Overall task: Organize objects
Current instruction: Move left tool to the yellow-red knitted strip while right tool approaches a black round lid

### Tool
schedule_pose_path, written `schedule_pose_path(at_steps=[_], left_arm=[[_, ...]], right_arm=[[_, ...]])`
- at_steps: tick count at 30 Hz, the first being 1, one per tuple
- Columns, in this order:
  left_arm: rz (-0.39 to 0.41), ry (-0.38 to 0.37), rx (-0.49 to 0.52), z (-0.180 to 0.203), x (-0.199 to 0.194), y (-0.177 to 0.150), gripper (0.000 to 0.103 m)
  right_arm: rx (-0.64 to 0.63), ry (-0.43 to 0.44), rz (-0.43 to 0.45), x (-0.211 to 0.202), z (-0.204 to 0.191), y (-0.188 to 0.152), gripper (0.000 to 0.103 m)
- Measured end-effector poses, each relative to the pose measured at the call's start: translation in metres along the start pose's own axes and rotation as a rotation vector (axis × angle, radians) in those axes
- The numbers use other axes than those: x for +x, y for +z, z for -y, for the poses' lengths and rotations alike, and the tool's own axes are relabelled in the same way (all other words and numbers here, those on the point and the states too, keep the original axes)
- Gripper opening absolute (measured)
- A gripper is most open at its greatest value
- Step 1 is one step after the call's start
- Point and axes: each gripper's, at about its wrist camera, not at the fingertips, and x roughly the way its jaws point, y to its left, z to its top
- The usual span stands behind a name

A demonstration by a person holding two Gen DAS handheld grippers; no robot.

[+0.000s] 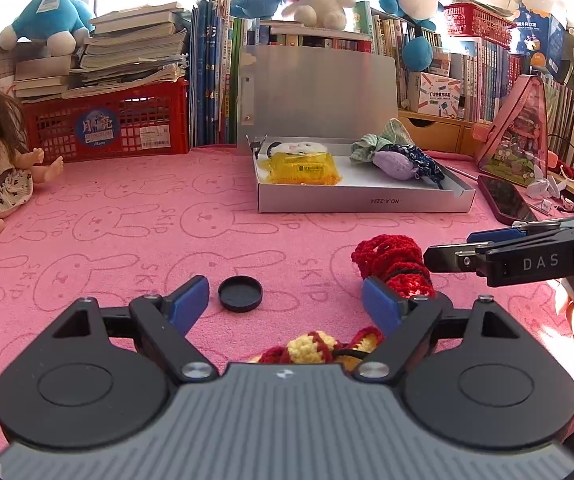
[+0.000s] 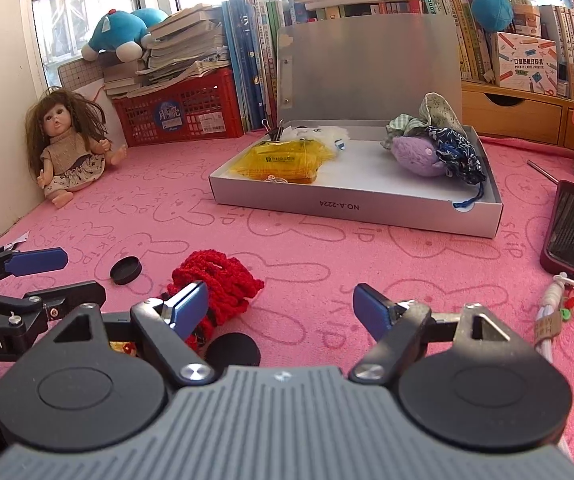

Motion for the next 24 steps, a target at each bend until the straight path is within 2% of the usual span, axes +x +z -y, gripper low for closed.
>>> schedule_pose_path(at_steps=[7, 17, 24], left_arm=[[0.01, 0.017, -0.008, -0.006, -0.014, -0.012, 0.087], [-0.011, -0.024, 0.038, 0.006, -0.014, -0.024, 0.086], [-0.027, -0.033, 0.071, 0.014, -0.006, -0.029, 0.083]], right_arm=[[-0.09, -0.08, -0.02, -0.003, -0.008, -0.009, 0.087], [-0.199, -0.052, -0.046, -0.003, -0.029, -0.023, 0.086], [-0.199, -0.021, -0.061, 0.003, -0.035, -0.026, 0.072]])
